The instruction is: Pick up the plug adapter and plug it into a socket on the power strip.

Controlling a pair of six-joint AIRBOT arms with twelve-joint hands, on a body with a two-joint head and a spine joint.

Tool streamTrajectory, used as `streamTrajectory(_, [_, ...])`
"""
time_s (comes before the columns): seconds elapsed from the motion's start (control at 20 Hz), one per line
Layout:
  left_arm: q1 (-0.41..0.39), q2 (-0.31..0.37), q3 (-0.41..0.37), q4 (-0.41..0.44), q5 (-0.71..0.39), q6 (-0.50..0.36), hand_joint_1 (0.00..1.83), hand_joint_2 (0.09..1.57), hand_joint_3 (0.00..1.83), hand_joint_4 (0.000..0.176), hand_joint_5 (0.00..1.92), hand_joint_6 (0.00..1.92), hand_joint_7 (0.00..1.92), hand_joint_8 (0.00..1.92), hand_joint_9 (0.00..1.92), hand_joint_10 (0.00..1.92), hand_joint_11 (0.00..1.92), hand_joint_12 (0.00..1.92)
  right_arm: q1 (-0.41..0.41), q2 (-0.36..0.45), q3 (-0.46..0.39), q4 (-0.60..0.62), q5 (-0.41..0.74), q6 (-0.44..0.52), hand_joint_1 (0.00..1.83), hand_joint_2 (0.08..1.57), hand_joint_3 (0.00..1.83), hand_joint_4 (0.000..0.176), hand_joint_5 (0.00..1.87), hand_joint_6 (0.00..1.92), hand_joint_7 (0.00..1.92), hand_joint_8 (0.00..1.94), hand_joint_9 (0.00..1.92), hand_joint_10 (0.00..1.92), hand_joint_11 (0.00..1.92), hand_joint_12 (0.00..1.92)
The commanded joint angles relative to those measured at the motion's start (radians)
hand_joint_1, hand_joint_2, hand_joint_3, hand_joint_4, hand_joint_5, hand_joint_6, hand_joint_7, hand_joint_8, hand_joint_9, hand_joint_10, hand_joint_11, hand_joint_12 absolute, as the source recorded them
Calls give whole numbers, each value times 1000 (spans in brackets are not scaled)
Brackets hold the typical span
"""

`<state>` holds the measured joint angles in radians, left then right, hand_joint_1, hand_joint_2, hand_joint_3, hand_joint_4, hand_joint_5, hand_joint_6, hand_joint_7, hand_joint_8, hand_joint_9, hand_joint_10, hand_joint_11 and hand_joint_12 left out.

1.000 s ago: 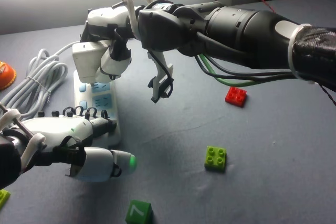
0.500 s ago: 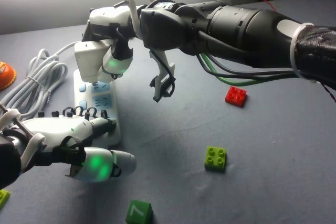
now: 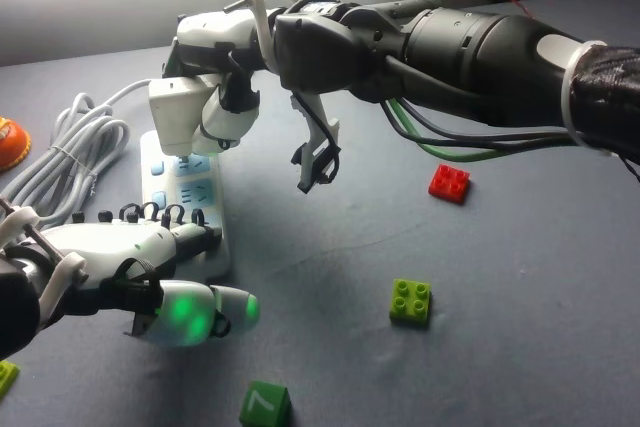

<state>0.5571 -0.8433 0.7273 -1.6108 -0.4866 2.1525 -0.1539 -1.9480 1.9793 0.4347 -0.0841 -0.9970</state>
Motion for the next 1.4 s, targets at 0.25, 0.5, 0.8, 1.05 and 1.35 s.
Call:
streamTrajectory(0.25, [-11,7,6,12,-7,-5,0,1268,0,0,19,2,5,1,0,0,1,0,9,5,-4,9,87,5,1373,1152,0,0,886,813,863,1250,917,1422,907,1457])
streamTrajectory(0.5, [-11,7,7,12,-7,-5,0,1258,0,0,50,9,29,6,14,5,14,7,7,3,-9,9,89,8,1371,1160,3,0,839,871,855,1260,915,1435,890,1481])
streamTrajectory(0.8, [-9,8,7,12,-7,-5,0,1259,0,0,50,6,25,3,10,4,11,7,5,3,-11,8,93,7,1373,1157,2,0,832,867,865,1253,927,1412,909,1445])
streamTrajectory(1.05, [-9,8,8,12,-7,-5,0,1255,0,0,52,7,36,5,25,8,30,17,-3,-2,-11,-21,95,3,1376,1144,0,0,870,829,899,1197,934,1394,900,1471])
streamTrajectory(1.35, [-10,7,7,12,-7,-5,0,1260,2,0,48,6,40,4,32,7,31,25,-14,-17,-11,-21,90,5,1370,1168,0,0,803,914,849,1279,915,1428,899,1468])
